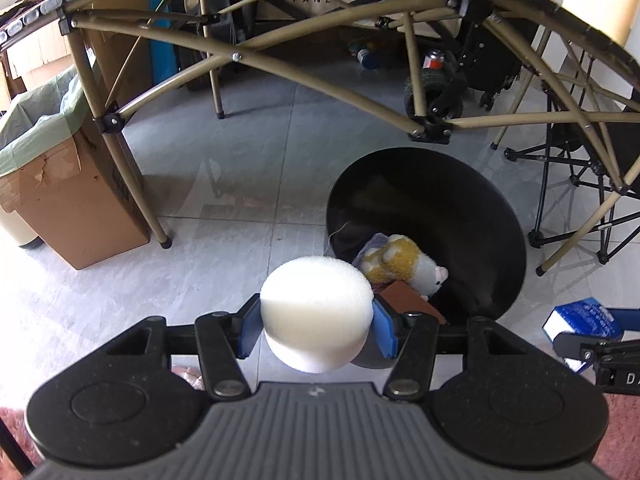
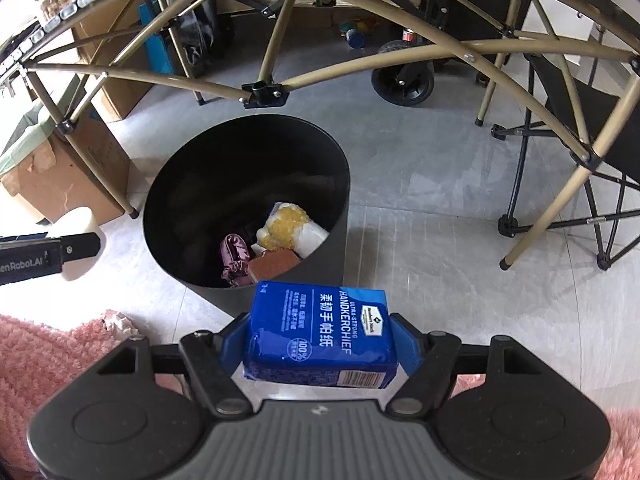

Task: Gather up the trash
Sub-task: 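Lower the right gripper into the bin and open it to drop the tissue pack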

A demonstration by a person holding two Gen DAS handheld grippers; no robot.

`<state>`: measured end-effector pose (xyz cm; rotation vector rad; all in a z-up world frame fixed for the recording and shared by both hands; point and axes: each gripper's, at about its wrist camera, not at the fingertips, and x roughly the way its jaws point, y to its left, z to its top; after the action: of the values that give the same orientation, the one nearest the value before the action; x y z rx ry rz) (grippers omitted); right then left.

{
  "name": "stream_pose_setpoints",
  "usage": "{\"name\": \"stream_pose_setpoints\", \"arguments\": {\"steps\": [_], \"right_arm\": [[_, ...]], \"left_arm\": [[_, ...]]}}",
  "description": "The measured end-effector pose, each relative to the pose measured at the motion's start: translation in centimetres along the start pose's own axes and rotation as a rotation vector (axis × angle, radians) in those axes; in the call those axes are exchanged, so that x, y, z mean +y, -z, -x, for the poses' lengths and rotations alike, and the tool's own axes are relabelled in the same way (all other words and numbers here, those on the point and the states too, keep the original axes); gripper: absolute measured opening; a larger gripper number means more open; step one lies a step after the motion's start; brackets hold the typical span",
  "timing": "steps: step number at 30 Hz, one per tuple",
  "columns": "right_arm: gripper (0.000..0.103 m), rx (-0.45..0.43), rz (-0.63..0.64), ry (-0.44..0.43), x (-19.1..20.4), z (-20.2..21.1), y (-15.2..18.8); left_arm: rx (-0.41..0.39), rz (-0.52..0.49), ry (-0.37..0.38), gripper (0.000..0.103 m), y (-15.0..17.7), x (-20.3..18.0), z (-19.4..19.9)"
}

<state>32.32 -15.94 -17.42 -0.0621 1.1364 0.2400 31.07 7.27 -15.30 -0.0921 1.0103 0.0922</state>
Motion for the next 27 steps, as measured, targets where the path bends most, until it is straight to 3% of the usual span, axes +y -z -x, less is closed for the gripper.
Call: {"name": "stream_pose_setpoints", "arguments": {"steps": [27], "right_arm": [[0.072,-0.022,0.115,-0.044,6.5,-4.7,-8.5]], "left_arm": [[0.059,0.078,-0.054,0.056,-0.3,3.8,-3.0]]}}
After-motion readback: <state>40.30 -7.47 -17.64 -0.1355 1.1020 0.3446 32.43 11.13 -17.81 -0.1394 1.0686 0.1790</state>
